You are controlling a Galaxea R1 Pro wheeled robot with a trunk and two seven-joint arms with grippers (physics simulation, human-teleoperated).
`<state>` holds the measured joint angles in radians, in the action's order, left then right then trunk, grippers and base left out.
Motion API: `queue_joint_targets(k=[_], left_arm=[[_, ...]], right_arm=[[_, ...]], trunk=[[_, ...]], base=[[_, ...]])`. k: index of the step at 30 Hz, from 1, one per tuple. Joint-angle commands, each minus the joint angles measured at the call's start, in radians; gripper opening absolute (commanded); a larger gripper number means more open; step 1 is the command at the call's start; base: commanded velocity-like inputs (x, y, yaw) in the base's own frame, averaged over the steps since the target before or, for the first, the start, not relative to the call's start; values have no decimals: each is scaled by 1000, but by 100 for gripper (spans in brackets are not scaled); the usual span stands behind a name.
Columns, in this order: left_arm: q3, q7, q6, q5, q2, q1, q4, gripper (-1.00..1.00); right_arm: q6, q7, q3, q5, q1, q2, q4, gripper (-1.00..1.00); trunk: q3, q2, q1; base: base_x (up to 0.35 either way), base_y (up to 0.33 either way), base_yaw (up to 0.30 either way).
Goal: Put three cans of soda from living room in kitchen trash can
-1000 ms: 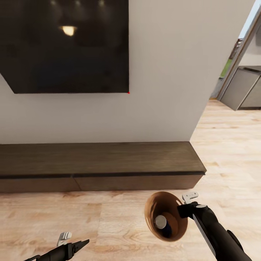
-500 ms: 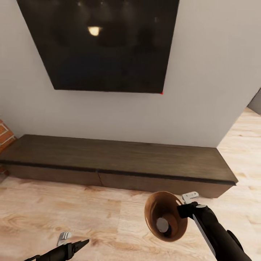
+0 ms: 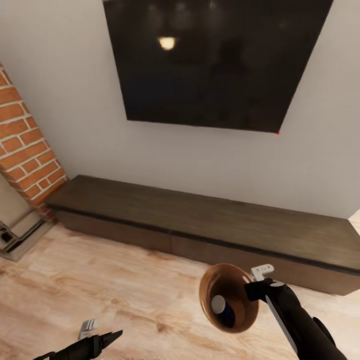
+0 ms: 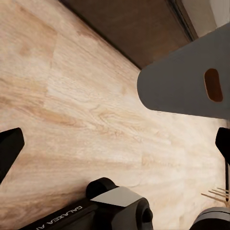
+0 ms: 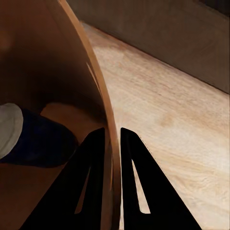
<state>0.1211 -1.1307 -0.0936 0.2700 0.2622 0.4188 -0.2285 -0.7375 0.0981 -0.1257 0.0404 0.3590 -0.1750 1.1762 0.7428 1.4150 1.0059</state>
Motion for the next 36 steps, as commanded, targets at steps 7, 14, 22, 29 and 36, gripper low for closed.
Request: queue_joint_targets(k=[7, 14, 22, 29, 36], left_arm=[[0, -1, 0, 0, 0, 0, 0, 100], [0, -1, 0, 0, 0, 0, 0, 100], [0, -1, 0, 0, 0, 0, 0, 100], [0, -1, 0, 0, 0, 0, 0, 100], [0, -1, 0, 0, 0, 0, 0, 100]], right_arm=[[0, 6, 0, -10, 0, 0, 0, -100], [0, 6, 0, -10, 0, 0, 0, -100], [0, 6, 0, -10, 0, 0, -1, -100], [0, 6, 0, -10, 0, 0, 0, -100], [0, 6, 0, -10, 0, 0, 0, -100]], trunk=[[0, 0, 0], [0, 0, 0], [0, 0, 0], [0, 0, 0], [0, 0, 0]], base=[[0, 308, 283], [0, 308, 283], [0, 308, 283], [0, 308, 283], [0, 308, 283]])
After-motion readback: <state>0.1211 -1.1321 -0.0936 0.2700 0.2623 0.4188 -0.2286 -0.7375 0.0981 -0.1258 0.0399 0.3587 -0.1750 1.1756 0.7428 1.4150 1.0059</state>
